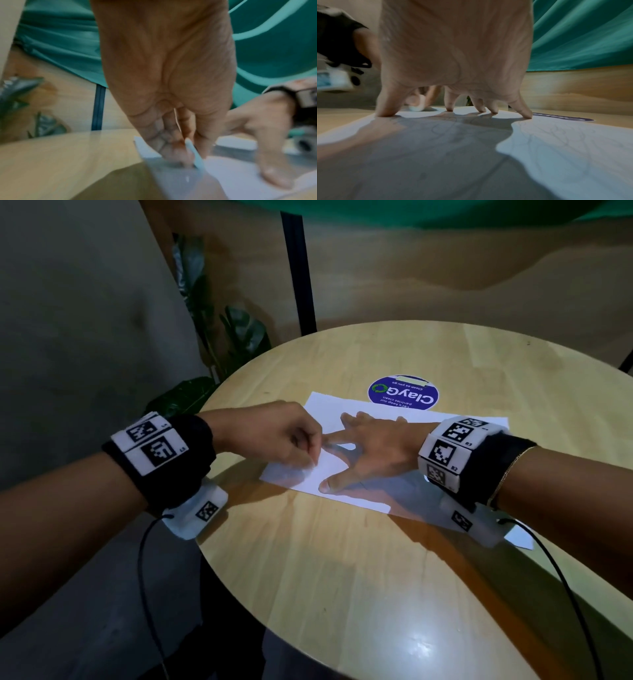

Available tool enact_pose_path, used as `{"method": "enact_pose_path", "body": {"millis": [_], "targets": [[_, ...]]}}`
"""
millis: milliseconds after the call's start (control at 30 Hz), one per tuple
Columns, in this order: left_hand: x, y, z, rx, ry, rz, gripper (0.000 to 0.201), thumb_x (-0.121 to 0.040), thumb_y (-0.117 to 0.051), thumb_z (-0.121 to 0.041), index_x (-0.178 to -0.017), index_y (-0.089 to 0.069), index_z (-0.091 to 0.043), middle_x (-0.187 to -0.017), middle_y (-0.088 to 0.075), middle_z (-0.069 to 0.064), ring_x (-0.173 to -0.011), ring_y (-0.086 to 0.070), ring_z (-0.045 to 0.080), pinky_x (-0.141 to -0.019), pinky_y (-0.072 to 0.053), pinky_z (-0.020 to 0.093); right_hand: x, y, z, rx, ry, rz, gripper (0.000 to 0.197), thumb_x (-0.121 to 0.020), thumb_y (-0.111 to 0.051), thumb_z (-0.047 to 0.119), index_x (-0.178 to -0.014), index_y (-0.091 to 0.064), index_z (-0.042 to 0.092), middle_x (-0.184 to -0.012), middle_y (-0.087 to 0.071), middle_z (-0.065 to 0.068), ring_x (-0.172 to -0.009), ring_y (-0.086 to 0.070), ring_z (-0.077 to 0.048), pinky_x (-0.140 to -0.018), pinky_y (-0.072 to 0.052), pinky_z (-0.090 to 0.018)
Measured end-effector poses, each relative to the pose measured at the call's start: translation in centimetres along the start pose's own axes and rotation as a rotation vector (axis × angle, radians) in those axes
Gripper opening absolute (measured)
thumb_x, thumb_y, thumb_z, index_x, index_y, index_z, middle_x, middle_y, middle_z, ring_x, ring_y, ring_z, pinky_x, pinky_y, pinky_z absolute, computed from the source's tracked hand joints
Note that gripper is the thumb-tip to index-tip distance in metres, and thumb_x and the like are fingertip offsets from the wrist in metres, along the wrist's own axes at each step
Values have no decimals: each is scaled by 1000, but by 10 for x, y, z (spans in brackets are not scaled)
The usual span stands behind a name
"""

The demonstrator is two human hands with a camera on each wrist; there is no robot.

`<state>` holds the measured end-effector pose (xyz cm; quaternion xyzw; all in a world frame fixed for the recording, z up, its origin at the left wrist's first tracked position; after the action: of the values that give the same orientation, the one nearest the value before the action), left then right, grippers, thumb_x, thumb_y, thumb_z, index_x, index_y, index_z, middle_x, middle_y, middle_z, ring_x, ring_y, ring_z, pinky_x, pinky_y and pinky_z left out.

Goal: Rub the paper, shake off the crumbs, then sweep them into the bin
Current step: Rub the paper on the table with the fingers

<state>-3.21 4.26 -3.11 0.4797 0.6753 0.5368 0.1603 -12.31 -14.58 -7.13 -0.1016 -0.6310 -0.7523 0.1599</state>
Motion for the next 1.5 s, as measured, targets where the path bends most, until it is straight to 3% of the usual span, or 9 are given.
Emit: {"method": "enact_pose_path", "body": {"millis": [100,233,367,500,633,767,900,1033,1500], "targets": [[-2,5,8,-76,26,-154,13,-95,-74,-15,-94,-80,-27,-88,-80,-13,-82,-72,1,-77,-54,26,2,0,0,12,-9,18,99,-73,-51,98,-158,-12,65,-174,-10,6,-162,0,-22,-119,-17,-70],[5,-8,-4,91,-34,64,11,-96,-77,-14,-96,-82,-24,-90,-82,-5,-80,-73,4,-78,-60,30,0,0,1,18,-5,9,100,-66,-49,103,-154,-14,70,-163,-23,6,-158,-11,-25,-112,-27,-70],[-1,0,4,7,13,-126,13,-95,-76,-17,-93,-82,-28,-88,-83,-10,-81,-75,2,-87,-64,37,2,0,2,19,-16,6,96,-71,-50,100,-155,-16,68,-163,-24,4,-159,-10,-25,-113,-26,-70],[5,-10,-10,105,-45,92,12,-96,-78,-14,-95,-84,-24,-88,-83,-4,-77,-74,9,-76,-58,24,2,0,2,-8,1,0,95,-64,-49,103,-150,-21,71,-143,-31,7,-155,-16,-24,-110,-29,-70],[-2,-3,-3,4,-3,-123,14,-95,-75,-17,-93,-83,-29,-88,-82,-11,-81,-73,2,-81,-61,31,2,0,3,-6,-13,2,90,-67,-50,102,-147,-28,69,-143,-32,7,-154,-17,-23,-109,-29,-70],[2,-11,-15,75,-61,70,13,-96,-77,-15,-95,-84,-26,-87,-82,-5,-77,-72,4,-74,-57,24,5,1,4,-23,-11,3,91,-67,-56,100,-148,-28,69,-163,-23,4,-160,-8,-23,-114,-22,-72],[-4,-4,-8,-41,-38,-145,15,-96,-74,-16,-93,-83,-28,-88,-82,-10,-85,-73,1,-79,-53,22,7,1,5,-33,-2,8,90,-68,-55,100,-147,-27,70,-168,-19,1,-160,-7,-23,-115,-18,-75],[-2,-12,-20,31,-57,37,16,-95,-75,-13,-95,-84,-27,-88,-83,-8,-81,-75,8,-77,-58,24,10,3,8,-24,-18,23,96,-73,-58,94,-157,-24,61,-177,-1,4,-163,4,-21,-120,-11,-73],[-10,-3,-14,-119,5,-166,16,-93,-71,-17,-96,-83,-26,-88,-82,-12,-87,-72,1,-85,-59,29,7,2,5,-5,-25,4,115,-71,-60,95,-163,-18,42,-176,-7,5,-163,-2,-21,-118,-16,-74]]}}
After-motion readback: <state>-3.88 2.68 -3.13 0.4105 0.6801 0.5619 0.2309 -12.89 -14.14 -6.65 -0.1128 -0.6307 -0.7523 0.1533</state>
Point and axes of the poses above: each hand's wrist, its own x-axis away from the middle knuckle, its own y-axis out of the back of the hand, z = x × y, the point moved 1 cm from there along -x, towards the middle knuckle
